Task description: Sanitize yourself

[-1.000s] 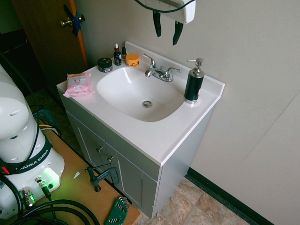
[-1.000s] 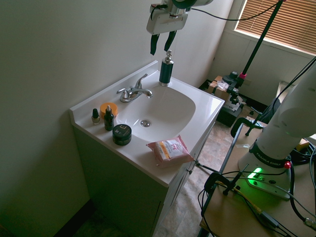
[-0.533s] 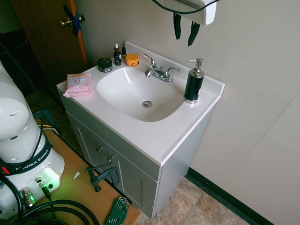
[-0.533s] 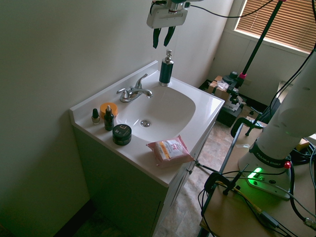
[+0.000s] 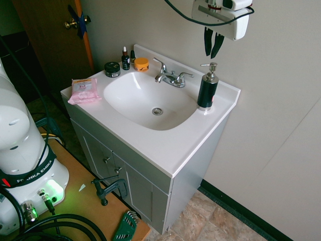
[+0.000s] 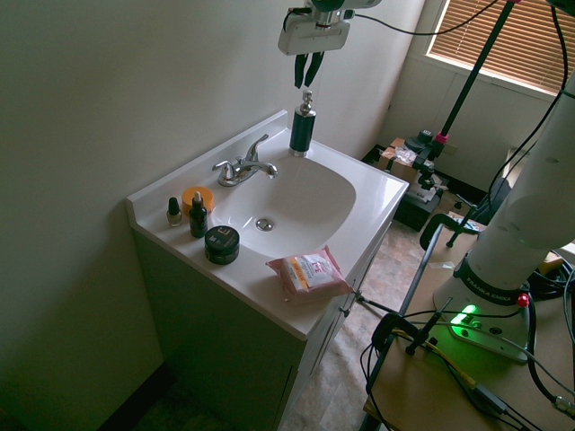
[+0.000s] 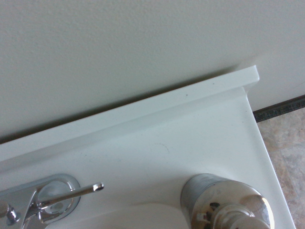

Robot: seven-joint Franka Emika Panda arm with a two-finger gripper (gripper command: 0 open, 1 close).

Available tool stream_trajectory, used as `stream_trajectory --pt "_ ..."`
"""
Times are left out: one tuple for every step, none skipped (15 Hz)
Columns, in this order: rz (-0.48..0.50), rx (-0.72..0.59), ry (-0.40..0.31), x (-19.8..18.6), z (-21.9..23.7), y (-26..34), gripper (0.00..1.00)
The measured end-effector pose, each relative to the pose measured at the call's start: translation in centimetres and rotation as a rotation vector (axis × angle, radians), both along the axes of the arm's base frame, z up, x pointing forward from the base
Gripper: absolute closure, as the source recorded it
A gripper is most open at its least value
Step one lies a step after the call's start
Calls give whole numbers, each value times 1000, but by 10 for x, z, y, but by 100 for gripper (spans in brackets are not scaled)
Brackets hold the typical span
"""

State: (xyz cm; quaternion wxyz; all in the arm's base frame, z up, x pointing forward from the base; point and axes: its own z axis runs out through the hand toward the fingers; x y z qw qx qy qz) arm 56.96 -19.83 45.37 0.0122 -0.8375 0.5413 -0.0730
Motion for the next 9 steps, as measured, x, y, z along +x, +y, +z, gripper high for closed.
stream_trajectory --pt "-3 0 1 0 -1 -2 100" --pt "-5 0 1 0 -2 -3 100" --pt "-6 0 1 0 -2 -4 100" --pt "-9 -1 1 0 -2 -5 100" --pt "-12 -1 1 -1 -2 -8 100" --pt "-18 -2 3 -2 -3 -11 100" --pt "-22 -2 6 -3 -5 -15 100" --pt "-25 -1 10 -5 -7 -17 100" --pt "-25 -1 13 -5 -9 -19 100"
